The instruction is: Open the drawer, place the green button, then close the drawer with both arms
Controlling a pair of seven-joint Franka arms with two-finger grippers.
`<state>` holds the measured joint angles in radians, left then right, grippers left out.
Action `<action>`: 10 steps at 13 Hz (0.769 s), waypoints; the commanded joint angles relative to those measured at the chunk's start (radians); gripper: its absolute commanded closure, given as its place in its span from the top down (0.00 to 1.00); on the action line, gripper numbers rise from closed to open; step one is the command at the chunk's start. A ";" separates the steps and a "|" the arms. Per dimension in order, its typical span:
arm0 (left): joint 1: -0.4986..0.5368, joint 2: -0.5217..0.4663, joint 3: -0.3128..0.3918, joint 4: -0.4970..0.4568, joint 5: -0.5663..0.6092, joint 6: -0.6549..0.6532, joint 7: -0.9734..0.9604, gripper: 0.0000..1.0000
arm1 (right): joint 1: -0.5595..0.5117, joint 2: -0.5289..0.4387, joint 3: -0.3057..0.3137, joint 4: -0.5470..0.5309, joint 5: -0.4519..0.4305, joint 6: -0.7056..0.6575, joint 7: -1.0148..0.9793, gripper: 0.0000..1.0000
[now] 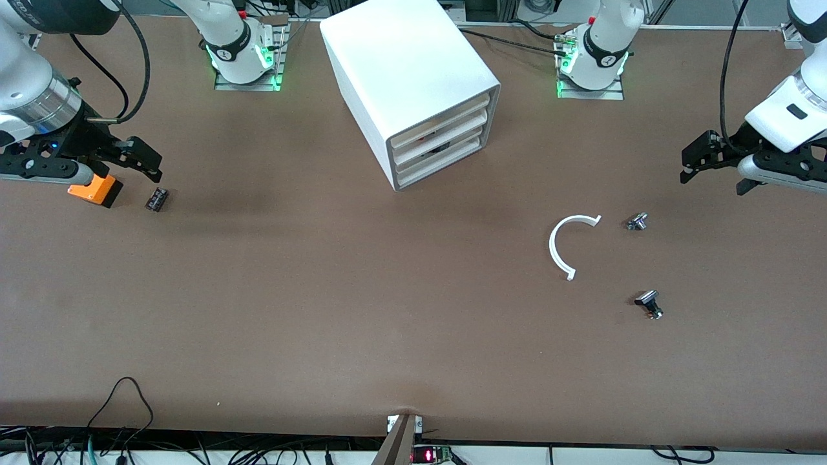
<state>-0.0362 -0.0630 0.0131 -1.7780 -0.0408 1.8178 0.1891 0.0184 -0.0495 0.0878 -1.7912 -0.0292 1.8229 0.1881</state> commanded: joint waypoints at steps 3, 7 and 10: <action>-0.005 0.066 0.004 0.132 -0.001 -0.144 0.018 0.99 | 0.011 0.003 -0.008 0.013 0.008 -0.002 -0.007 1.00; 0.001 0.083 0.010 0.153 -0.004 -0.146 0.018 0.99 | 0.011 0.003 -0.007 0.013 0.009 -0.002 -0.016 1.00; -0.001 0.084 0.005 0.155 -0.004 -0.146 0.018 0.99 | 0.011 0.003 -0.007 0.013 0.008 -0.002 -0.016 1.00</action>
<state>-0.0349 0.0005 0.0144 -1.6642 -0.0408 1.6999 0.1891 0.0207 -0.0492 0.0878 -1.7911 -0.0293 1.8233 0.1849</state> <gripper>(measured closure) 0.004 0.000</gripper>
